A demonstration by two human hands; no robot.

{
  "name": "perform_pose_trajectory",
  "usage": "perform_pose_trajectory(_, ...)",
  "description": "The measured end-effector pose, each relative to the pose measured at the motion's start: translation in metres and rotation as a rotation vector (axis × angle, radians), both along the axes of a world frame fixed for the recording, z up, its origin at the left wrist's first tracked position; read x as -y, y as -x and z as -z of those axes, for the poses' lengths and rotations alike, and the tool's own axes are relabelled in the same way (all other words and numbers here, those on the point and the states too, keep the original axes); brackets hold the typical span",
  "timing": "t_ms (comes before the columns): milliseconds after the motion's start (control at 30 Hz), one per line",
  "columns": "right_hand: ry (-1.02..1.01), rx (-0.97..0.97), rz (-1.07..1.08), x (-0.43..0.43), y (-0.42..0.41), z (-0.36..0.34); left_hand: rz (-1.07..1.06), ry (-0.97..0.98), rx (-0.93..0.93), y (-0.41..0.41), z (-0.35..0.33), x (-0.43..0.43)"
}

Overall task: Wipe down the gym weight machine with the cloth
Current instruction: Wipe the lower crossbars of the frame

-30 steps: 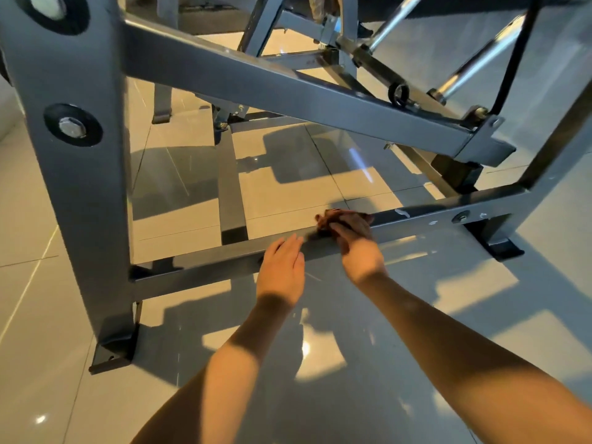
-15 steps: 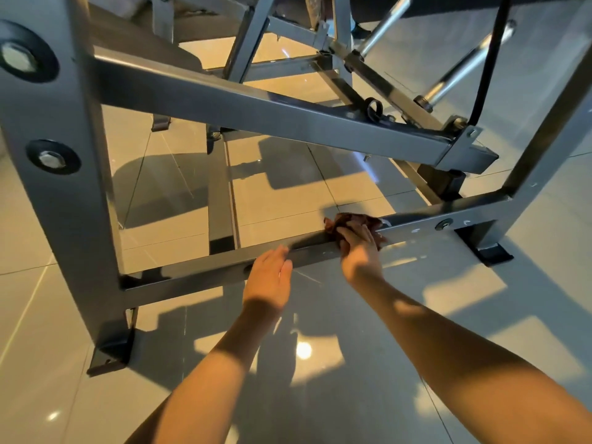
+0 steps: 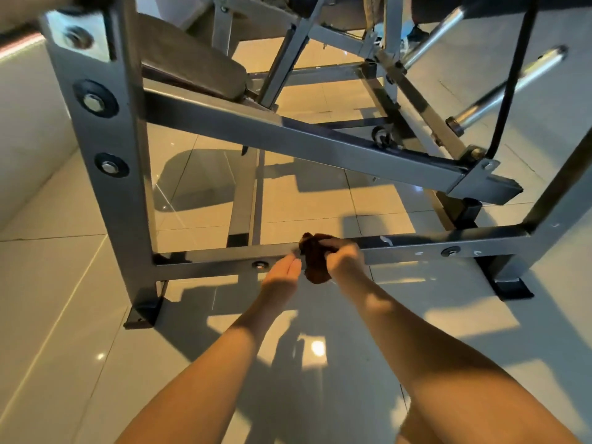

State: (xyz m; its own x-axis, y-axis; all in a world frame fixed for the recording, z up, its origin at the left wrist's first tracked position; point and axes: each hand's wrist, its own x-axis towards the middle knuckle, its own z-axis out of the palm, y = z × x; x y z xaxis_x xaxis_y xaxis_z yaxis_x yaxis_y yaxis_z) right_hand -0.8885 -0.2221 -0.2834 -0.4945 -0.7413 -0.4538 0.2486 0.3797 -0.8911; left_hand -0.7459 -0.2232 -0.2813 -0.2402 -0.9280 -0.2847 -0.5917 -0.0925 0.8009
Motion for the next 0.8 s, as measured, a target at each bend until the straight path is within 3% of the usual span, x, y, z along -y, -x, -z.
perform_pose_trajectory(100,0.165,-0.236,-0.255,-0.021,-0.022,-0.016,-0.143,-0.132,-0.435,0.008,-0.011,-0.018)
perform_pose_trajectory(167,0.217,-0.256,-0.353,-0.03,-0.03,-0.024,-0.224,-0.124,-0.559,0.006,-0.018,-0.023)
perform_pose_trajectory(367,0.271,-0.123,-0.393,-0.031,-0.034,-0.03,-0.171,0.054,-0.465,-0.004,-0.035,-0.01)
perform_pose_trajectory(600,0.374,0.225,-0.268,-0.013,-0.036,-0.029,-0.102,-0.068,-0.54,0.0,-0.039,0.019)
perform_pose_trajectory(700,0.325,0.109,-0.146,-0.005,-0.033,-0.016,-0.092,-0.191,-0.53,0.01,-0.036,0.039)
perform_pose_trajectory(800,0.238,-0.119,-0.123,0.008,-0.016,-0.005,0.073,-0.157,-0.263,0.014,-0.019,0.06)
